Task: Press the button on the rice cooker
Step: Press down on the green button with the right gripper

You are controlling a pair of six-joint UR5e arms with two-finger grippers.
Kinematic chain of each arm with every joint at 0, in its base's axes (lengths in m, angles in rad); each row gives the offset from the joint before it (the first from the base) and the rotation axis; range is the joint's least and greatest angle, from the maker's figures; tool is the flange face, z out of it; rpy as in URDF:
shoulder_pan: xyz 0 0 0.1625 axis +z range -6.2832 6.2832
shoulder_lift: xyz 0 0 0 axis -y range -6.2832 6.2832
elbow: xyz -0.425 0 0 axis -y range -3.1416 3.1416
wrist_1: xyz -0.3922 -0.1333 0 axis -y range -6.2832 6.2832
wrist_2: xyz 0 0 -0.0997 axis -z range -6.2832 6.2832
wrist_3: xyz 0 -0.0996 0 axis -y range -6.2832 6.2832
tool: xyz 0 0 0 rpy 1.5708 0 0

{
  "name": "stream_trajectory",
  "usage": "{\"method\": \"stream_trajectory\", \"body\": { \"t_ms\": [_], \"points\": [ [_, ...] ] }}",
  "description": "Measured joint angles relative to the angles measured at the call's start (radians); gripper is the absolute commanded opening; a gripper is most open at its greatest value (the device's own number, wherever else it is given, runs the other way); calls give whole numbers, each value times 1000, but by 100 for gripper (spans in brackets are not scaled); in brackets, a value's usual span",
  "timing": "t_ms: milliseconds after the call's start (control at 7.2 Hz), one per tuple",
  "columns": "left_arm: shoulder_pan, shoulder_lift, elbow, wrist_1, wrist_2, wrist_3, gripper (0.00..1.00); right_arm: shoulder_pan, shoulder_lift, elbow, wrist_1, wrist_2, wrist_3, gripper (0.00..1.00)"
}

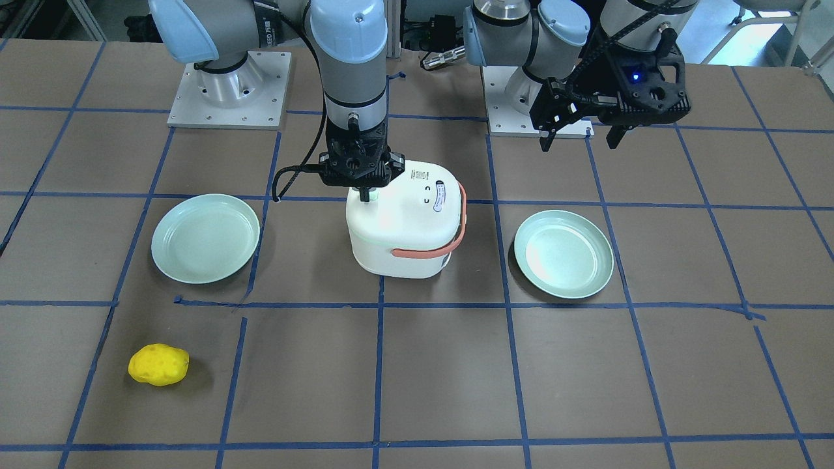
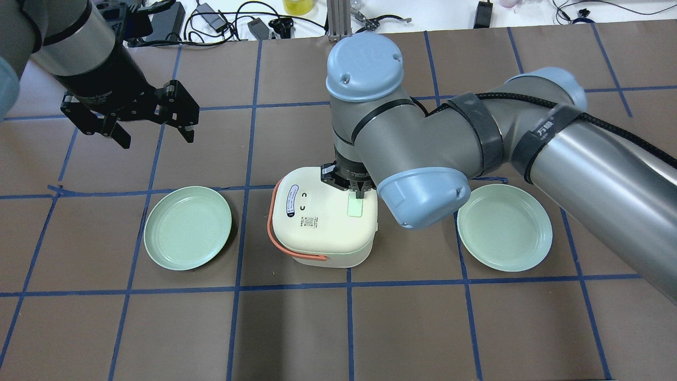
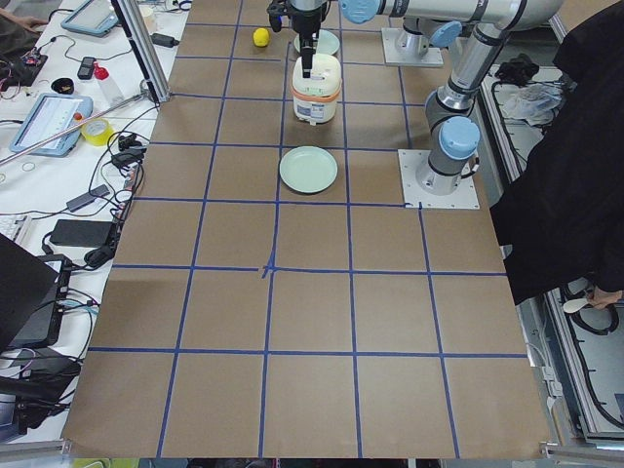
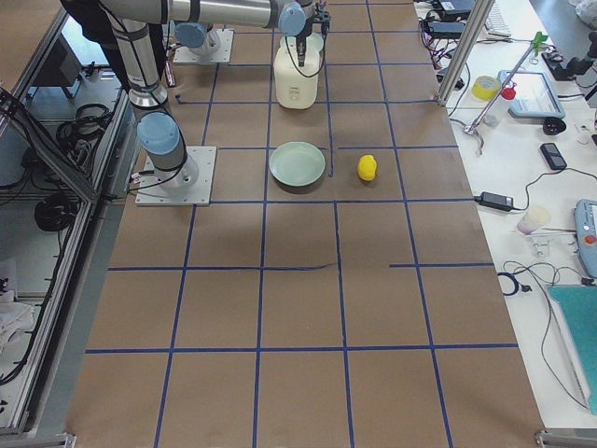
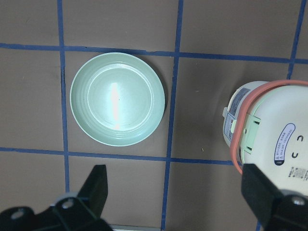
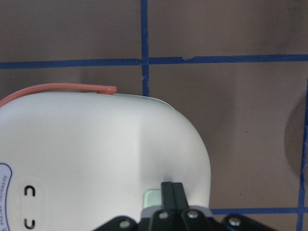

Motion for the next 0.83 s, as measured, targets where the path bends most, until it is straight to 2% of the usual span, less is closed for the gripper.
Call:
{"method": "stream_trajectory", "body": {
  "t_ms": [556, 694, 833],
  "points": [
    [0, 0, 0, 0, 0, 0, 100, 7, 2, 10, 0, -2, 18, 8],
    [0, 0, 0, 0, 0, 0, 100, 7, 3, 10, -1, -1, 17, 55],
    [0, 0, 0, 0, 0, 0, 100, 6, 3, 6, -2, -2, 18, 89]
  ]
}}
